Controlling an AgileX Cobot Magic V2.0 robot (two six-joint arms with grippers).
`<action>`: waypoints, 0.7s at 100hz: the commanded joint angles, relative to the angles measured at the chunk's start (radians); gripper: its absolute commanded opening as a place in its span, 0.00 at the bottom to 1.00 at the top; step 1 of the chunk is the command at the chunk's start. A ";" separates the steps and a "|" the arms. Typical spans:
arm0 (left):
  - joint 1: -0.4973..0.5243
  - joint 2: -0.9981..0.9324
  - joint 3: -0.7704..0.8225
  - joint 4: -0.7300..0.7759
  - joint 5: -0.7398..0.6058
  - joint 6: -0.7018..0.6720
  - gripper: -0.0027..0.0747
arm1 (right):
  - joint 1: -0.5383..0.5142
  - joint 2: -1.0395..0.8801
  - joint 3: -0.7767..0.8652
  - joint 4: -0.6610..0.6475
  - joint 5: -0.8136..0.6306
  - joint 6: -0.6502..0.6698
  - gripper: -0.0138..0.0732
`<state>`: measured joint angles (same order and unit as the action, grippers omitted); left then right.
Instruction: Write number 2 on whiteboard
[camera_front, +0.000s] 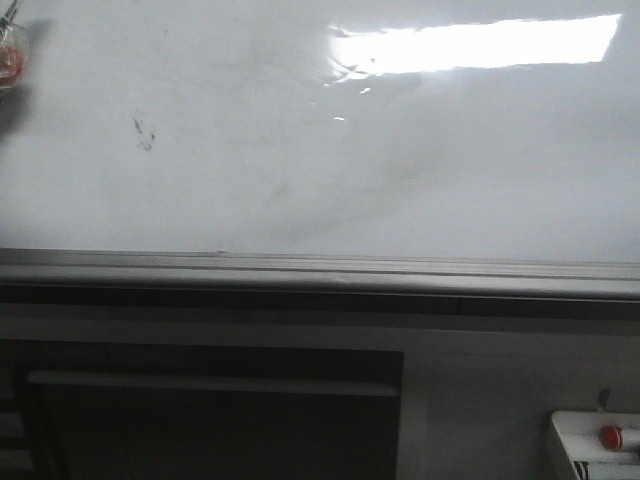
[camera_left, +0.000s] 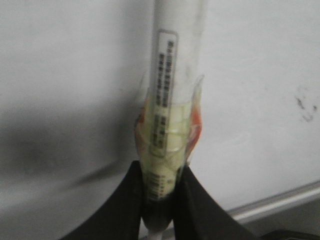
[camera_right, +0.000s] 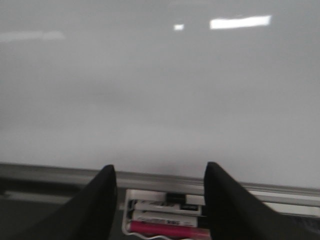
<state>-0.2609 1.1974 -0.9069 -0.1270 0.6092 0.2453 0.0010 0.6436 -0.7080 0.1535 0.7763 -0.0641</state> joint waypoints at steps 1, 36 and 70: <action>-0.040 -0.049 -0.040 -0.008 0.000 0.026 0.01 | 0.040 0.068 -0.073 0.157 -0.015 -0.161 0.56; -0.348 -0.014 -0.240 -0.008 0.364 0.237 0.01 | 0.390 0.360 -0.241 0.229 0.100 -0.417 0.56; -0.605 0.004 -0.271 -0.008 0.430 0.388 0.01 | 0.612 0.530 -0.423 0.413 0.189 -0.623 0.56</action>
<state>-0.8245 1.2195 -1.1453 -0.1250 1.0713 0.6227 0.6030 1.1689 -1.0676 0.4577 0.9782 -0.6030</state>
